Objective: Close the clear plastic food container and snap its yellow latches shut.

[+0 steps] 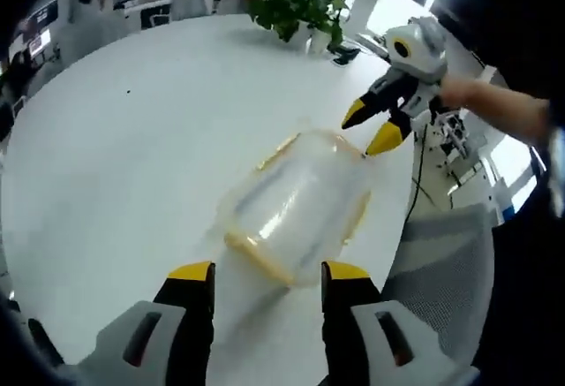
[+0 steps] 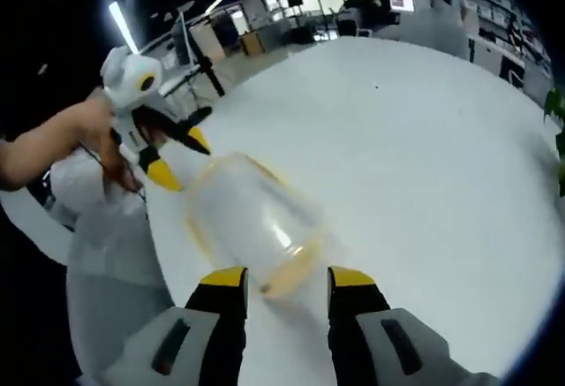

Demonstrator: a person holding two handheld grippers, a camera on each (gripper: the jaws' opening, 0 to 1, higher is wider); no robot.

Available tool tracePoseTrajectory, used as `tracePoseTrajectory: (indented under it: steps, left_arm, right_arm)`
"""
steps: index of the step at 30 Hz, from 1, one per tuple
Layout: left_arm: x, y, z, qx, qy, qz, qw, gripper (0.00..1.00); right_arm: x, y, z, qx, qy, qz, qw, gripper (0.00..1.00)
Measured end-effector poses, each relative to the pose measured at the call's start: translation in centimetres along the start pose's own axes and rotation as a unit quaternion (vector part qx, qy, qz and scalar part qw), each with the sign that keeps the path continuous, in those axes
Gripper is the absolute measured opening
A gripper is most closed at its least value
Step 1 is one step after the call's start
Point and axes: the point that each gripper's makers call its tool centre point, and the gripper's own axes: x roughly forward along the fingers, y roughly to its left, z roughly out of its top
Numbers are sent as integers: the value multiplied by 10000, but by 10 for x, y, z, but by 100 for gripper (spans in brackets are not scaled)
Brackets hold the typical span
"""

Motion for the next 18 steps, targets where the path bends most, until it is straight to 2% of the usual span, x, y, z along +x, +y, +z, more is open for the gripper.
tracePoseTrajectory:
  steps: [5, 6, 11, 13, 18]
  left_arm:
    - [0, 1, 2, -685, -158, 218, 9973, 46]
    - [0, 2, 2, -819, -151, 271, 9962, 46]
    - [7, 3, 2, -1003, -126, 343, 9943, 46]
    - [8, 3, 2, -1337, -231, 360, 9901, 46]
    - [10, 3, 3, -1978, -511, 161, 9788, 44]
  right_arm:
    - [-3, -5, 15, 769, -524, 0, 9957, 34]
    - [-3, -7, 15, 729, -522, -40, 9960, 34]
    - [0, -8, 8, 688, -368, -123, 9969, 34]
    - [-1, -7, 6, 708, -350, -149, 9968, 34]
    - [-6, -7, 4, 903, -424, -273, 9946, 33]
